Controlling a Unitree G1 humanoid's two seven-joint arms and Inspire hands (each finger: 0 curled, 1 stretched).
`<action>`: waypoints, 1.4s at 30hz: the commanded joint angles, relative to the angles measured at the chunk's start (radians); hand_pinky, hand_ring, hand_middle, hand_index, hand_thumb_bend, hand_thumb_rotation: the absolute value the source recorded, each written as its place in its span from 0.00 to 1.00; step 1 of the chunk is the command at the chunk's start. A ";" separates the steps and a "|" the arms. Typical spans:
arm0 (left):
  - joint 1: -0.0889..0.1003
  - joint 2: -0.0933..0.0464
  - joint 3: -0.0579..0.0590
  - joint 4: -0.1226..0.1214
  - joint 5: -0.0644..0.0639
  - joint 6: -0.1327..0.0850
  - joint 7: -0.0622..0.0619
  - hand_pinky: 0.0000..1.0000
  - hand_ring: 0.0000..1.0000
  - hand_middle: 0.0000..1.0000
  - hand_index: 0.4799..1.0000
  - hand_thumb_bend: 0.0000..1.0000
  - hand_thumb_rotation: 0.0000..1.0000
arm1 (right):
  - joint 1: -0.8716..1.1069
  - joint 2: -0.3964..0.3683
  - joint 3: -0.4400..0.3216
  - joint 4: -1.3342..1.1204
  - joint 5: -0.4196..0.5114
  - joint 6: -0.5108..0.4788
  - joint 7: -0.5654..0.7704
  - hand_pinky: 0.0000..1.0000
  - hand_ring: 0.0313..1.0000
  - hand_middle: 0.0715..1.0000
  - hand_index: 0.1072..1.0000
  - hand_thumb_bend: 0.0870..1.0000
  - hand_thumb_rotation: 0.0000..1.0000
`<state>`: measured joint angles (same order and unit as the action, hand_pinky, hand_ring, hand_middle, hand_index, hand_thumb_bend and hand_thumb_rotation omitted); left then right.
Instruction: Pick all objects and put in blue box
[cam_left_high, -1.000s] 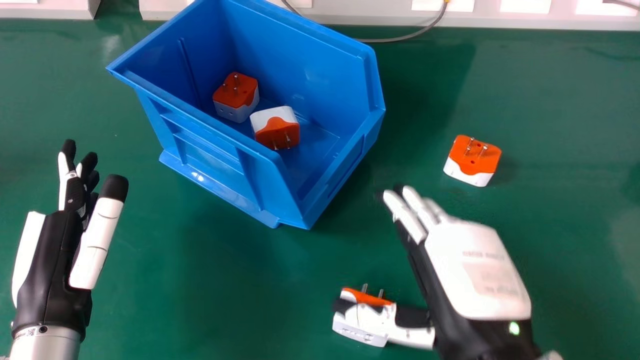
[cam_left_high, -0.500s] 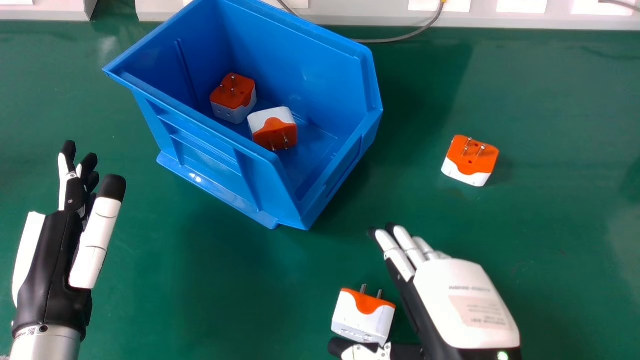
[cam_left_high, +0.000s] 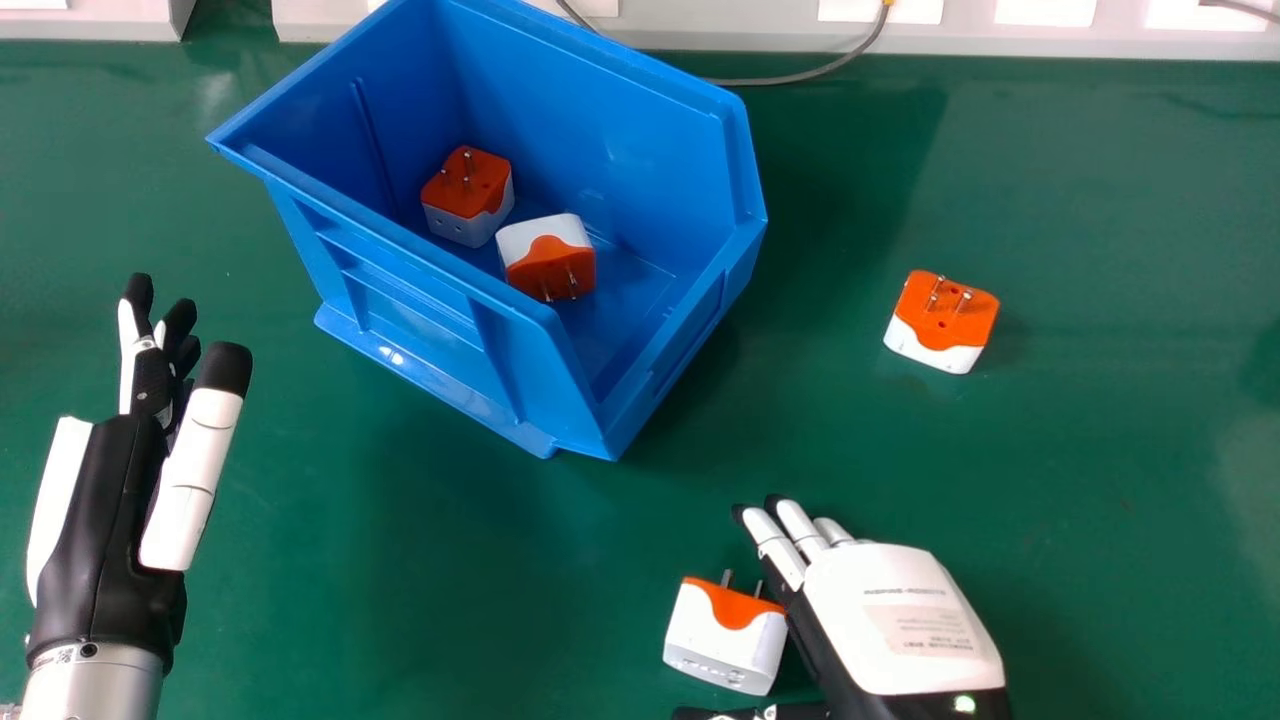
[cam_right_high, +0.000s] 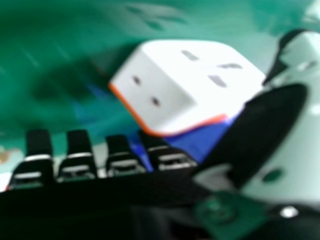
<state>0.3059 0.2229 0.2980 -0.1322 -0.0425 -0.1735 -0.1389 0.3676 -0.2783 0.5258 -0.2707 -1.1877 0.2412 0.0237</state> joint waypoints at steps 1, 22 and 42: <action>-0.006 0.013 0.010 -0.006 -0.017 -0.023 -0.006 1.00 1.00 1.00 1.00 0.83 0.96 | -0.027 0.006 0.005 0.024 -0.015 0.015 0.023 0.86 0.92 0.97 0.93 0.44 0.66; 0.001 0.022 0.021 -0.019 -0.015 -0.016 -0.011 1.00 1.00 1.00 1.00 0.83 0.96 | -0.157 -0.012 0.029 0.179 -0.034 -0.003 -0.038 0.56 0.59 0.62 0.60 0.40 0.28; -0.005 0.032 0.021 -0.024 -0.013 -0.004 -0.006 1.00 1.00 1.00 1.00 0.82 0.96 | -0.147 0.005 0.019 0.145 0.052 0.014 -0.020 0.39 0.45 0.45 0.42 0.47 0.00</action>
<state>0.3038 0.2442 0.3085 -0.1386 -0.0521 -0.1713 -0.1491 0.1917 -0.2512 0.5458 -0.1503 -1.1333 0.2348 -0.0229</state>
